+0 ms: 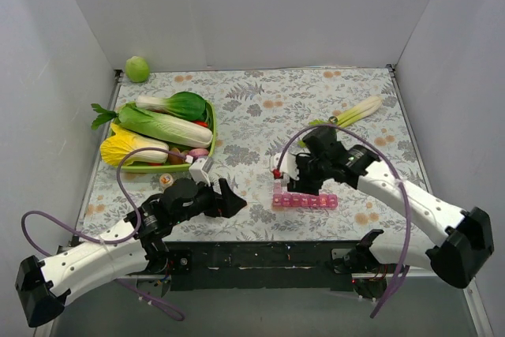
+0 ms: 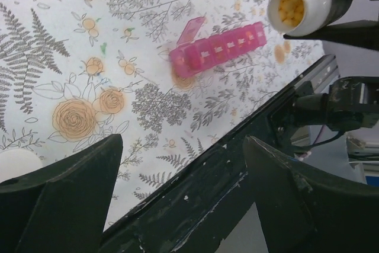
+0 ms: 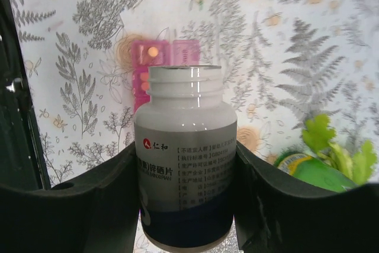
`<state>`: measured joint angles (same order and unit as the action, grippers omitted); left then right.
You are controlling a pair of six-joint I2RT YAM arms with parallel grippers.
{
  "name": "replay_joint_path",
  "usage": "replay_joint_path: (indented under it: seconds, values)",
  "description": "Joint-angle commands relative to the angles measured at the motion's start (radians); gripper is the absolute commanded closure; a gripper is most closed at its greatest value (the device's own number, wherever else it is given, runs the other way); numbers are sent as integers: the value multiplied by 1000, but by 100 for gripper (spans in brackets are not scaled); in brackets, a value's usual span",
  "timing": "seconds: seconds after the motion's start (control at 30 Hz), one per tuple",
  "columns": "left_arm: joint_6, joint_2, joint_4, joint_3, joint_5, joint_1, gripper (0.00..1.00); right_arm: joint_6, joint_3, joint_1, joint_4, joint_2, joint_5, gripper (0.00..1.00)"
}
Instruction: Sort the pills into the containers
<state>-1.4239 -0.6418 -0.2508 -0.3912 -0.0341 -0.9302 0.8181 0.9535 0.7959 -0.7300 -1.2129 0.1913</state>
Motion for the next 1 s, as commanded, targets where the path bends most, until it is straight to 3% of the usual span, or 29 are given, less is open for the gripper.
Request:
replay_joint_path:
  seconds: [0.0, 0.1, 0.13, 0.17, 0.37, 0.43, 0.5, 0.57, 0.6, 0.73, 0.9, 0.97]
  values:
    - [-3, 73, -21, -70, 10, 5, 16, -60, 77, -133, 123, 204, 273, 99]
    - [5, 103, -62, -109, -10, 5, 16, -178, 70, -178, 326, 382, 341, 99]
    - [5, 108, -74, -121, -19, 7, 16, -224, 68, -181, 472, 412, 333, 99]
    - [6, 122, -85, -139, -26, 5, 16, -338, 83, -182, 538, 435, 292, 99]
    - [10, 160, -153, -201, -64, 5, 14, -623, 100, -277, 959, 532, 41, 99]
    - [11, 171, -171, -212, -76, 5, 14, -784, 108, -311, 969, 541, 25, 99]
    - [20, 175, -176, -216, -76, 5, 12, -1022, 88, -313, 942, 555, 89, 99]
    - [25, 171, -182, -224, -79, 5, 12, -1157, 33, -311, 1001, 579, 288, 99]
    - [28, 166, -188, -224, -76, 5, 12, -1175, 12, -313, 1041, 599, 287, 99]
    - [31, 165, -188, -212, -64, 5, 12, -923, 21, -313, 979, 595, 99, 99]
    - [43, 166, -171, -192, -53, 5, 12, -958, -136, -313, 968, 627, 347, 99]
    - [49, 178, -160, -166, -49, 5, 12, -732, -191, -313, 809, 625, 410, 99]
